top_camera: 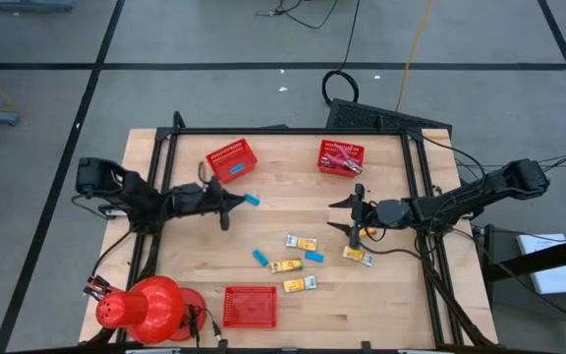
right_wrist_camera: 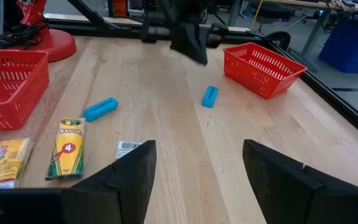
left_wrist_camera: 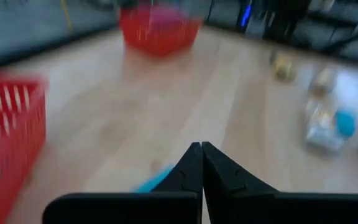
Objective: Pick & Place School Supplies
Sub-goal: Put the blue eraser into the top left red bin
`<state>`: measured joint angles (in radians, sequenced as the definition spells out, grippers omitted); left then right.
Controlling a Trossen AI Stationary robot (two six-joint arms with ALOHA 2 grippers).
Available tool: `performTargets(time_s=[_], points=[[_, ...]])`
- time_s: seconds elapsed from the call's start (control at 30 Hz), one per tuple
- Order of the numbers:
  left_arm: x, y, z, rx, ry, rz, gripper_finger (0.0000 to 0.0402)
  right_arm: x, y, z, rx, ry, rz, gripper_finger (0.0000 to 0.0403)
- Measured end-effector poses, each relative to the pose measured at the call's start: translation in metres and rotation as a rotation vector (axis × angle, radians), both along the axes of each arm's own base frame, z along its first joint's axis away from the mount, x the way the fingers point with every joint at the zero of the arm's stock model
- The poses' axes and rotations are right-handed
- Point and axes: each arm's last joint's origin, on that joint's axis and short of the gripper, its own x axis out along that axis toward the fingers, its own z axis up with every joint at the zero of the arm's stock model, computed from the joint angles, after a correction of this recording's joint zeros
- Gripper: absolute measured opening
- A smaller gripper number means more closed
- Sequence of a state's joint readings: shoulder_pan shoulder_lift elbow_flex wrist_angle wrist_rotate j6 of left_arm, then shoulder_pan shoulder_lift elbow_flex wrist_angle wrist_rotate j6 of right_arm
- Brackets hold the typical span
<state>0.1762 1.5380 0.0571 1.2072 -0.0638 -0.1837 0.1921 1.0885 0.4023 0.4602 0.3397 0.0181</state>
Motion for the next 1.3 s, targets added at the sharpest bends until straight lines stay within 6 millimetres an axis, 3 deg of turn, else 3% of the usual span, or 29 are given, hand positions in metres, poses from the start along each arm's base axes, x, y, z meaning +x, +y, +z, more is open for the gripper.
performTargets(time_s=[0.13, 0.3, 0.57, 0.83, 1.13, 1.3], points=[[0.005, 0.006, -0.009, -0.064, 0.135, -0.014, 0.0002, 0.0, 0.0, 0.0, -0.002, 0.001, 0.001, 0.0231], [0.025, 0.009, -0.005, -0.021, 0.215, -0.049, 0.0028, 0.0, 0.0, 0.0, -0.003, 0.001, 0.001, 0.0231], [0.056, 0.017, 0.007, 0.071, 0.458, -0.075, 0.0108, -0.001, 0.0, -0.003, -0.005, 0.028, 0.0, 0.0231], [0.069, 0.022, 0.02, 0.146, 0.673, -0.075, 0.0178, -0.001, 0.0, -0.004, 0.005, 0.043, -0.004, 0.0231], [0.068, 0.023, 0.021, 0.152, 0.743, -0.12, 0.0184, -0.001, 0.0, -0.004, 0.005, 0.041, -0.004, 0.0231], [0.067, 0.023, 0.019, 0.158, 0.768, -0.128, 0.0155, -0.001, 0.0, -0.003, 0.003, 0.035, -0.002, 0.0231]])
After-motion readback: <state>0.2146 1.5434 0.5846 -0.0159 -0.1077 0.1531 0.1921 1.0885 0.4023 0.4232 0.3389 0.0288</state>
